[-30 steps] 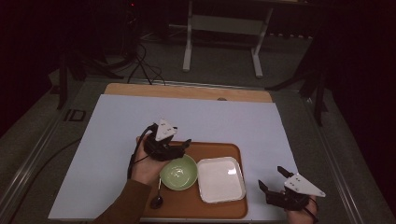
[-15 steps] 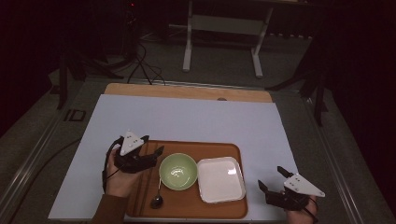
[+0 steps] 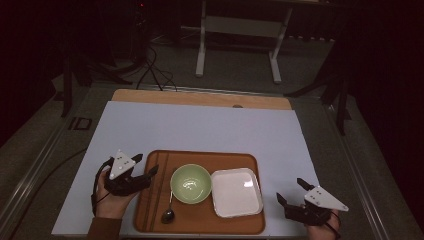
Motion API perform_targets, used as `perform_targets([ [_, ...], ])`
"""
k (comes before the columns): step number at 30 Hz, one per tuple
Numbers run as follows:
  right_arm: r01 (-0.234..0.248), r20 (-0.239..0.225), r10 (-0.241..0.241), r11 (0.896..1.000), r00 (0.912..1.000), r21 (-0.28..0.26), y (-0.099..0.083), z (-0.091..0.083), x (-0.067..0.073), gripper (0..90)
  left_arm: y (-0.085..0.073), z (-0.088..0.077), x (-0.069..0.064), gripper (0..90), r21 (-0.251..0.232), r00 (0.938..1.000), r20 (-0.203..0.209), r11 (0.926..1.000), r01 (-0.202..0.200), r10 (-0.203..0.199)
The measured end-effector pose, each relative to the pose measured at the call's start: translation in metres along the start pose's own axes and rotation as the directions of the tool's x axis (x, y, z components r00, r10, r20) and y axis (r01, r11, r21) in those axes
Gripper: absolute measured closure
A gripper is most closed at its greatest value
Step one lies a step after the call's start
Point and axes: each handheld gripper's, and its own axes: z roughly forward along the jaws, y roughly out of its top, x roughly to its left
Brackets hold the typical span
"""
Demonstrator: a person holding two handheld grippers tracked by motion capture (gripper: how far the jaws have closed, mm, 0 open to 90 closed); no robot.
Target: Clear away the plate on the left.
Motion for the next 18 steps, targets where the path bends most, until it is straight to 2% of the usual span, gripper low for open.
perform_targets([
  [5,-0.001,-0.001,0.001,1.0,1.0,-0.003,0.0,0.0,0.0,13.8,-0.009,-0.006,0.003,34.8,-0.012,0.9999,-0.008,0.9999,-0.007,0.007],
  [11,-0.009,-0.001,0.009,1.0,1.0,-0.014,0.0,-0.002,-0.001,13.8,-0.021,-0.016,0.008,34.6,-0.048,0.9996,-0.022,0.9988,0.014,-0.015],
  [18,-0.03,-0.005,0.029,0.999,0.9996,-0.04,0.001,-0.005,-0.004,13.6,-0.028,-0.027,0.012,34.5,-0.081,0.9987,-0.045,0.9965,0.018,-0.021],
])
